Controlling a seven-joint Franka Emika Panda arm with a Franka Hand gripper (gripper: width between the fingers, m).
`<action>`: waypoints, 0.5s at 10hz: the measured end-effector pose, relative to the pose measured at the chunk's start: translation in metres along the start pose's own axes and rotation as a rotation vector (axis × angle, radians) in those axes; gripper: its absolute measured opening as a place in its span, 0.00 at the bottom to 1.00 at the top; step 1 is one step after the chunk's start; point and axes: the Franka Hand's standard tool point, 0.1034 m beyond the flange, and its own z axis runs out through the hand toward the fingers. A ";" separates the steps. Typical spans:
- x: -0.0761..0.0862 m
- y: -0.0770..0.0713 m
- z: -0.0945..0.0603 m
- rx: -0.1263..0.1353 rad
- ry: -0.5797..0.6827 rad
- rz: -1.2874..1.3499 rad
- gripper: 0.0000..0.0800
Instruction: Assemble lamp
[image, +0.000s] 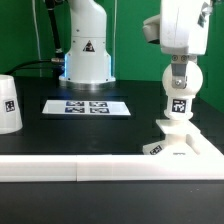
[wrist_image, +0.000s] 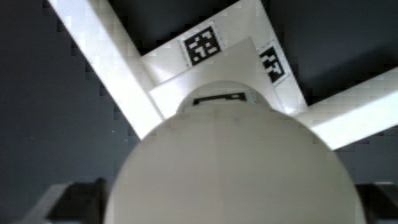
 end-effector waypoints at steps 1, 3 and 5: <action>0.000 0.000 0.000 0.000 0.000 0.002 0.72; -0.001 0.000 0.000 -0.001 0.000 0.042 0.72; -0.001 0.001 0.000 0.000 0.004 0.150 0.72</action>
Offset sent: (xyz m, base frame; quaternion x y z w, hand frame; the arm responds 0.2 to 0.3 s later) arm 0.0000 0.0000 0.0000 0.0000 0.0000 0.0000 1.0000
